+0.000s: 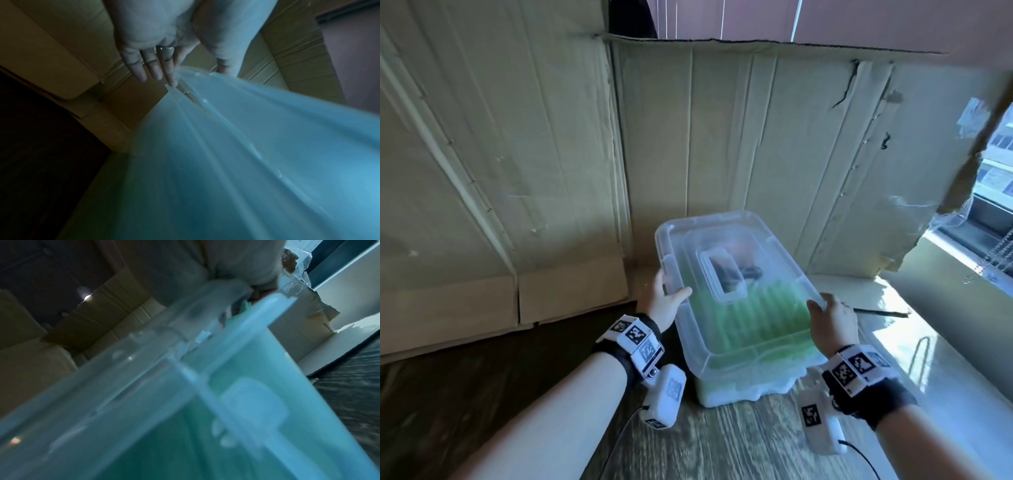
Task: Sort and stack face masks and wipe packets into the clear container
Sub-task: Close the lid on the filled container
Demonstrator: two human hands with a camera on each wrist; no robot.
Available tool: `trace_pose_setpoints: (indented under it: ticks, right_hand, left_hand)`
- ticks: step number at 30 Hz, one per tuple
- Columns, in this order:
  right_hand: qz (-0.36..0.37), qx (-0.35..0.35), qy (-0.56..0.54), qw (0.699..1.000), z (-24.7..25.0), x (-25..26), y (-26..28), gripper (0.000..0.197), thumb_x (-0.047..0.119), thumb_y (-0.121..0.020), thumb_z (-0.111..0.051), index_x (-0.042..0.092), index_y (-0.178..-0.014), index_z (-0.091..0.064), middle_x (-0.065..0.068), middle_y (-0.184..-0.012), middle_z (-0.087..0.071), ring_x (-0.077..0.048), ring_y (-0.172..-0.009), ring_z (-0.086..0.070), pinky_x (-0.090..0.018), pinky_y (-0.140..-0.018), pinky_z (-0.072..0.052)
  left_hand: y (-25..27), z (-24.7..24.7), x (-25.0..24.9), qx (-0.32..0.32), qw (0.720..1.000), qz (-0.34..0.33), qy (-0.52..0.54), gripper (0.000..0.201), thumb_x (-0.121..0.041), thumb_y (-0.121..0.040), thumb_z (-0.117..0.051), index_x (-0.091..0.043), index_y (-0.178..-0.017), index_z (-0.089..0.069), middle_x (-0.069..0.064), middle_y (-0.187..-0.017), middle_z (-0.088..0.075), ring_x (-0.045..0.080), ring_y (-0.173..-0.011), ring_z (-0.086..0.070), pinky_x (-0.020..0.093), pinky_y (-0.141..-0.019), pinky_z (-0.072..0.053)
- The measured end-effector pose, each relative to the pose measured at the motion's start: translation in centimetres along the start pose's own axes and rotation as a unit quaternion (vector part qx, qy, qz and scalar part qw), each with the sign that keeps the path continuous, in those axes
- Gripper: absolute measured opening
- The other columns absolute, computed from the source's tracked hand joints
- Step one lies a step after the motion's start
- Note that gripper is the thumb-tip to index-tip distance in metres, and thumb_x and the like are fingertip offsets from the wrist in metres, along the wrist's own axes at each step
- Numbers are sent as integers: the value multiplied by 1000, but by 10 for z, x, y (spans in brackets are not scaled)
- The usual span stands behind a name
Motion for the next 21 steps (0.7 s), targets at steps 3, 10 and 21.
trace_pose_setpoints:
  ticks: [3,10,21]
  right_hand:
    - [-42,-5,13,999,-5,-6,1,38,23,-96,-41,4,-128,-46,-29,-124,-49,-38,-119,-39,-39,-95,-30]
    - [-64,41,1,997,-6,-8,0,43,28,-95,-40,-5,-120,-51,-27,-118,-55,-37,-112,-48,-37,-87,-37]
    - [-6,29,-123,992,-4,-4,12,31,18,-92,-53,3,-118,-59,-19,-106,-64,-31,-94,-59,-37,-83,-44]
  left_hand:
    - [-5,0,5,30,997,-12,-77,47,-12,-89,-61,-15,-132,-44,0,-119,-58,15,-97,-55,16,-74,-39]
    - [-18,3,22,48,997,49,-19,24,-16,-82,-71,0,-98,-62,11,-89,-66,26,-83,-62,25,-72,-51]
    - [3,27,32,82,996,44,-14,53,-29,-68,-80,4,-106,-61,18,-101,-68,24,-84,-69,28,-61,-57]
Point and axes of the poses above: each hand's wrist, its own y-axis away from the middle knuckle, its own z-axis out of the back of the hand, x = y × z, the point moved 5 cm from there along -y, towards the middle knuckle
